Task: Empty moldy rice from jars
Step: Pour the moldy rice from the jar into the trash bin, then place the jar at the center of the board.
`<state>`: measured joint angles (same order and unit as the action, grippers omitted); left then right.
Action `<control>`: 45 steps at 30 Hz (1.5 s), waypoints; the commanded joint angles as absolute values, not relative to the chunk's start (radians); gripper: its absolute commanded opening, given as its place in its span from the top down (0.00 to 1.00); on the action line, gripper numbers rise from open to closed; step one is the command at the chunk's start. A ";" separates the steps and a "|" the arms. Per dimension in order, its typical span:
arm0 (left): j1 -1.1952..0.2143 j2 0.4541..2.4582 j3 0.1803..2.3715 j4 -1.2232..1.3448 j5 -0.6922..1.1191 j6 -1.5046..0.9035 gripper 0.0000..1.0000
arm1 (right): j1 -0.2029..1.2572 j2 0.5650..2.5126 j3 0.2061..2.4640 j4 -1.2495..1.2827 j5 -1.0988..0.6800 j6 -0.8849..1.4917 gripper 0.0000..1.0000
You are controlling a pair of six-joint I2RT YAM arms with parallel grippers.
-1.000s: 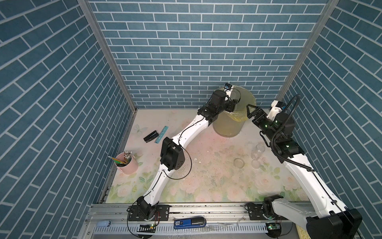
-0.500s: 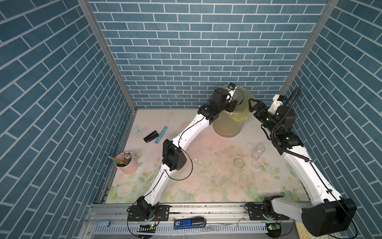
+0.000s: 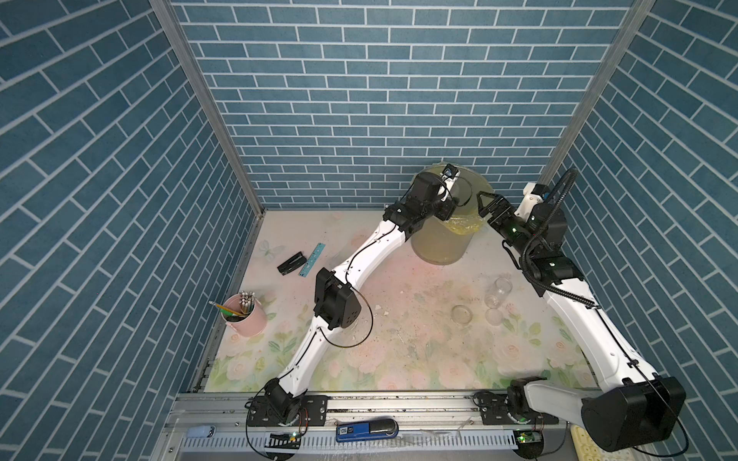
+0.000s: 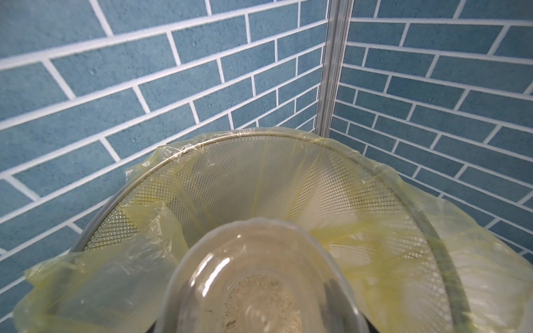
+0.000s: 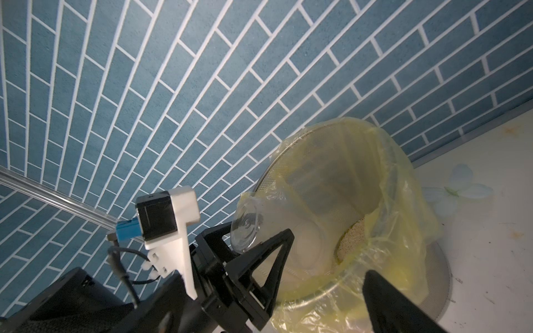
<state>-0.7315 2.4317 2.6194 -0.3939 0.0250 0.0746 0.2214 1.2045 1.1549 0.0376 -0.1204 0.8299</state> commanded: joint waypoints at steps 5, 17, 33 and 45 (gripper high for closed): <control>-0.724 2.363 2.575 -0.264 -0.004 0.071 0.66 | 0.216 1.183 1.161 0.060 -0.109 0.823 0.04; -0.706 2.054 2.122 0.146 -0.117 -0.144 0.66 | 0.214 1.223 1.187 0.069 -0.173 0.894 0.02; -0.681 1.746 1.490 0.751 -0.163 -0.609 0.64 | 0.216 1.282 1.089 0.478 -0.478 1.448 0.05; -0.736 1.810 1.379 1.112 -0.252 -0.653 0.68 | 0.370 1.369 1.092 0.572 -0.442 1.582 0.05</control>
